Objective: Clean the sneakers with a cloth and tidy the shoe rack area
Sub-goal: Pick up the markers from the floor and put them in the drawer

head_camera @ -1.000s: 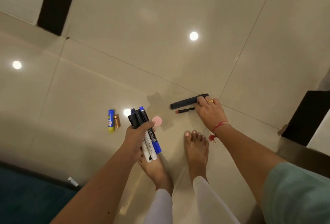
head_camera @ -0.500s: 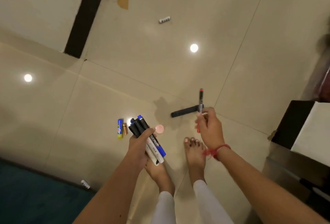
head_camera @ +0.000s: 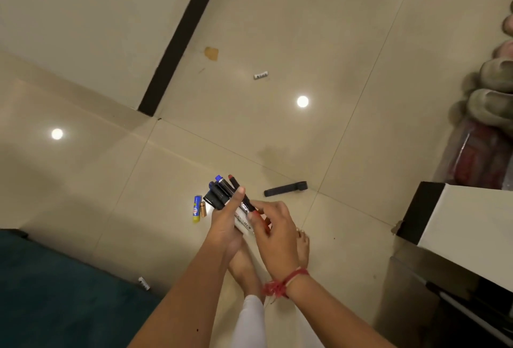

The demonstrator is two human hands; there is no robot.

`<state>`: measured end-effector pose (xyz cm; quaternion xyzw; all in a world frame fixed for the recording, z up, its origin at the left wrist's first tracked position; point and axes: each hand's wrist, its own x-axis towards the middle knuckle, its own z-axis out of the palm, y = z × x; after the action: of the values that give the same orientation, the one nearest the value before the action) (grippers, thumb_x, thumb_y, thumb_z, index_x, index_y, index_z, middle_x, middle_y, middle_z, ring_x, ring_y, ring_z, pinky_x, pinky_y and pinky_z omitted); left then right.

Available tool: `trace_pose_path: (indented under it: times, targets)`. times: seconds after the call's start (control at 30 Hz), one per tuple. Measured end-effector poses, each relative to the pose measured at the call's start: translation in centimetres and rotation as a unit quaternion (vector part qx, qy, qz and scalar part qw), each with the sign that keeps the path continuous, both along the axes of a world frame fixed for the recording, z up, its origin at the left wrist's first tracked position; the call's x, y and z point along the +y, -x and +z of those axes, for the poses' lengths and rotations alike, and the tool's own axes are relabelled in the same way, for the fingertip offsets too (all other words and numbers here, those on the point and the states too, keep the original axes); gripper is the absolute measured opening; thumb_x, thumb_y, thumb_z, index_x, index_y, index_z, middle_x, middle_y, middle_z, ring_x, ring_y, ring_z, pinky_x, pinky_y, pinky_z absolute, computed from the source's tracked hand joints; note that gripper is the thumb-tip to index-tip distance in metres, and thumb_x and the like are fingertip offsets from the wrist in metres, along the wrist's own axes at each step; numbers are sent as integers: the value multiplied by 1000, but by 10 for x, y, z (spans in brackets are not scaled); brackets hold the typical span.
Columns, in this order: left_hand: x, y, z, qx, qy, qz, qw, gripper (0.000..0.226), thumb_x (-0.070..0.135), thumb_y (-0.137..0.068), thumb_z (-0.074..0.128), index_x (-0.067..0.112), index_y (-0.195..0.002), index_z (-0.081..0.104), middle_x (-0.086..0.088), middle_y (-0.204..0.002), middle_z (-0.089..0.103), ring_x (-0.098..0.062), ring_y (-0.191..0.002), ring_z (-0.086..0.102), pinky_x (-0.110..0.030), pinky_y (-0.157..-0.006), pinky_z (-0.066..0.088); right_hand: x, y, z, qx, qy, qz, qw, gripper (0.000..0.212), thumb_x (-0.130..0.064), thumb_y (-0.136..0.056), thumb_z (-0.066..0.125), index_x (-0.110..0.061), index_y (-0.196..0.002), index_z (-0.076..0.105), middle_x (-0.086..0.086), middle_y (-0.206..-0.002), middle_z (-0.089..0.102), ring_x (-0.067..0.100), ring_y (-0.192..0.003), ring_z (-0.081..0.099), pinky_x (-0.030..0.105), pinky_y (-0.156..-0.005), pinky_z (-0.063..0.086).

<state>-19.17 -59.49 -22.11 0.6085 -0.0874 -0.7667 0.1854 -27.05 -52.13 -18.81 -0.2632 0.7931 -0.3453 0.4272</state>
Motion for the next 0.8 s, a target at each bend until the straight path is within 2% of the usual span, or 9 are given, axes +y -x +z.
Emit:
trace_pose_path:
  times: [0.1,0.2,0.27,0.33,0.37,0.47,0.57,0.67,0.8]
  targets:
    - [-3,4,19,-36,9,-26,999,17,10,-81,69,13,-76,53,-2,-61,52,-12,-51,57,-23,-49,49,3,-2,7,5,33,71,997,29,-13,-91,55,-29,-113,65,-5,-93,58,10,-90,51,10,-78,36]
    - [-3,8,50,-75,8,-51,996,18,-3,-85,61,12,-77,54,-3,-56,55,-12,-48,57,-24,-48,48,11,5,33,26,12,96,995,34,-6,-92,49,-28,-111,65,-11,-97,53,5,-90,46,3,-76,32]
    - [-4,11,79,-77,4,-42,996,16,-2,-86,60,11,-79,53,-2,-54,55,-13,-45,57,-23,-46,48,19,18,52,63,15,20,998,30,-8,-91,47,-32,-105,60,-21,-101,45,1,-90,48,9,-79,37]
    - [-5,15,115,-79,7,-43,996,17,-1,-87,59,10,-77,52,-3,-54,54,-13,-43,58,-22,-43,48,30,35,76,84,20,-39,996,27,-12,-91,47,-35,-104,54,-23,-104,43,2,-90,51,27,-79,47]
    - [-4,16,137,-85,12,-53,995,17,-1,-87,60,10,-75,53,-3,-55,53,-14,-43,58,-22,-43,48,36,44,90,86,20,-54,995,26,-12,-91,47,-32,-105,54,-20,-105,44,4,-90,52,30,-79,49]
    - [-1,12,198,-112,36,-84,989,15,1,-84,65,11,-76,56,-5,-61,53,-15,-45,59,-25,-47,49,59,74,142,71,-18,-65,995,24,-9,-92,47,-24,-107,56,-6,-106,46,10,-87,53,31,-84,49]
    - [6,0,247,-134,47,-104,984,14,5,-79,70,11,-76,58,-5,-64,55,-16,-50,56,-29,-56,48,89,93,190,72,-76,-13,994,23,-14,-94,45,-23,-112,55,-5,-110,46,11,-91,53,27,-87,46]
    - [22,-17,286,-136,44,-114,983,15,6,-76,73,11,-77,58,-6,-64,56,-20,-54,54,-32,-62,48,128,98,227,24,-161,10,987,21,-21,-94,46,-18,-114,54,-1,-107,53,14,-93,53,28,-85,45]
    - [56,-55,320,-129,38,-161,978,16,6,-74,73,8,-80,58,-11,-69,57,-25,-60,54,-34,-63,48,194,83,261,-13,-220,-107,970,12,-15,-89,49,-19,-88,60,6,-91,60,23,-81,58,38,-74,54]
